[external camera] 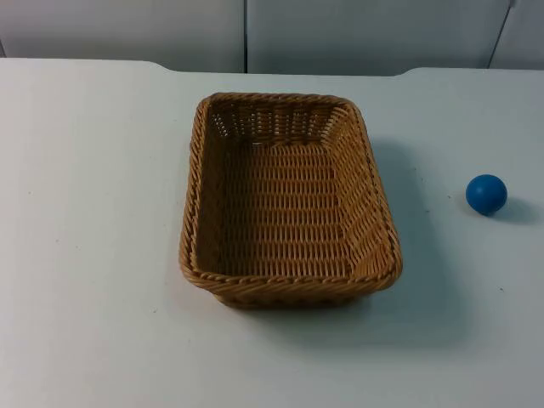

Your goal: Pick up the basket with the left hand and place the ball into the basket with the right hand.

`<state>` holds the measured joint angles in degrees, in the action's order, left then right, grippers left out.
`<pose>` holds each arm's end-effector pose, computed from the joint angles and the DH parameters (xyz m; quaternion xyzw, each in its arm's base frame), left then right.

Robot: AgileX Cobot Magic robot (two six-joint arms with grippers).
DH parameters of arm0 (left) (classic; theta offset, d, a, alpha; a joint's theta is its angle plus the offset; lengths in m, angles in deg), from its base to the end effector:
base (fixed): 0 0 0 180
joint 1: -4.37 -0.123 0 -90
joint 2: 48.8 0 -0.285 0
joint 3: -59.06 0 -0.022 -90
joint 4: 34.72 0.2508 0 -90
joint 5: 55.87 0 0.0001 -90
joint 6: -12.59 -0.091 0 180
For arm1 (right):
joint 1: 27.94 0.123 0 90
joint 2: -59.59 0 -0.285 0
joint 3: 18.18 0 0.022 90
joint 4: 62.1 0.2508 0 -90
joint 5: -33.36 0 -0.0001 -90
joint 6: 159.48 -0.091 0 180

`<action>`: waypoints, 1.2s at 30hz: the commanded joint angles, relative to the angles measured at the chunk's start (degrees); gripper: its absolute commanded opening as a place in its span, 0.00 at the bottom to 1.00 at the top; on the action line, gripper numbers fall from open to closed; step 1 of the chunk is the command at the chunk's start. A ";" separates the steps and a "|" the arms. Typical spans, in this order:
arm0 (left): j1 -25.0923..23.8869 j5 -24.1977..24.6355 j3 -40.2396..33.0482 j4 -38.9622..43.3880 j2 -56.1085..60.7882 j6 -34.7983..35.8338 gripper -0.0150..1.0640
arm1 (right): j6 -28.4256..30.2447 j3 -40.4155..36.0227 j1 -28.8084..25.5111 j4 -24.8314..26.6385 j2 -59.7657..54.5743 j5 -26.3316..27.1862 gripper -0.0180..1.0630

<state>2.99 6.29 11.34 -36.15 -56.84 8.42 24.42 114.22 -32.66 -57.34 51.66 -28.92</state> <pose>-0.0068 -0.0022 0.2795 0.0216 0.8565 0.0125 0.5156 -0.0071 0.0073 0.2801 0.0037 0.8556 0.0026 0.5177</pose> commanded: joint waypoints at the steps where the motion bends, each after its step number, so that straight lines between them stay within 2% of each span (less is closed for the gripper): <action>1: 0.49 -0.42 -0.09 -0.38 0.25 0.29 0.91 | 0.00 -0.29 0.16 0.07 0.14 0.44 0.98; 6: 0.70 -0.42 -0.09 -2.85 0.25 1.11 0.91 | 0.00 -0.29 0.16 0.07 0.14 0.44 0.98; 25: 0.70 -0.42 0.01 -1.19 -0.04 2.86 0.91 | -0.57 -0.29 0.16 0.07 0.14 0.44 0.98; 30: 0.70 -0.17 3.64 -0.42 -5.31 2.86 0.91 | -5.57 -0.29 0.16 -2.51 0.14 0.67 0.98; 36: 1.57 -3.25 10.17 2.43 -16.48 2.86 0.91 | -5.26 -0.29 0.16 -1.99 0.14 0.80 0.98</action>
<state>3.93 4.92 20.08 -34.12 -71.58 11.01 19.45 114.22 -32.66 -59.06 51.66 -28.92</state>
